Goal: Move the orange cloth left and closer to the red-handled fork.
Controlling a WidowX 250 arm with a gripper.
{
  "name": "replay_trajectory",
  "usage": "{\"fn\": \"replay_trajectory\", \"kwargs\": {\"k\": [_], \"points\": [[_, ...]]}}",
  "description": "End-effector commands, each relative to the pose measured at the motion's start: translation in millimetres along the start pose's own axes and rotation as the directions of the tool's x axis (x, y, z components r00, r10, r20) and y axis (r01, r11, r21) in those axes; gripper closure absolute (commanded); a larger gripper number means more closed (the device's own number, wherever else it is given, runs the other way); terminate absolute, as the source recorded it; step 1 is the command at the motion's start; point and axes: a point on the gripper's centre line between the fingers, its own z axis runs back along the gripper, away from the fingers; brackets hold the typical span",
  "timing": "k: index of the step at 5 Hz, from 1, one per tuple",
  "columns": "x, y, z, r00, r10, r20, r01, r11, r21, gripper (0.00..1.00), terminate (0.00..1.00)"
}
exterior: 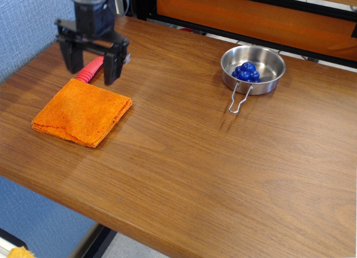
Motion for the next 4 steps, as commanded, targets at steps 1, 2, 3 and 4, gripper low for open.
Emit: {"fn": "replay_trajectory", "kwargs": {"k": [1,2,3,4], "points": [[-1,-27,43,0.998,0.005,0.056,-0.008,0.999,0.047,0.00,0.00],[-13,-59,57,0.997,-0.008,0.076,0.008,1.000,0.007,0.00,0.00],[-23,-105,62,0.994,-0.071,0.084,0.073,0.997,-0.015,0.00,0.00],[-37,-136,71,0.987,-0.129,0.091,0.131,0.991,-0.024,0.00,0.00]]}}
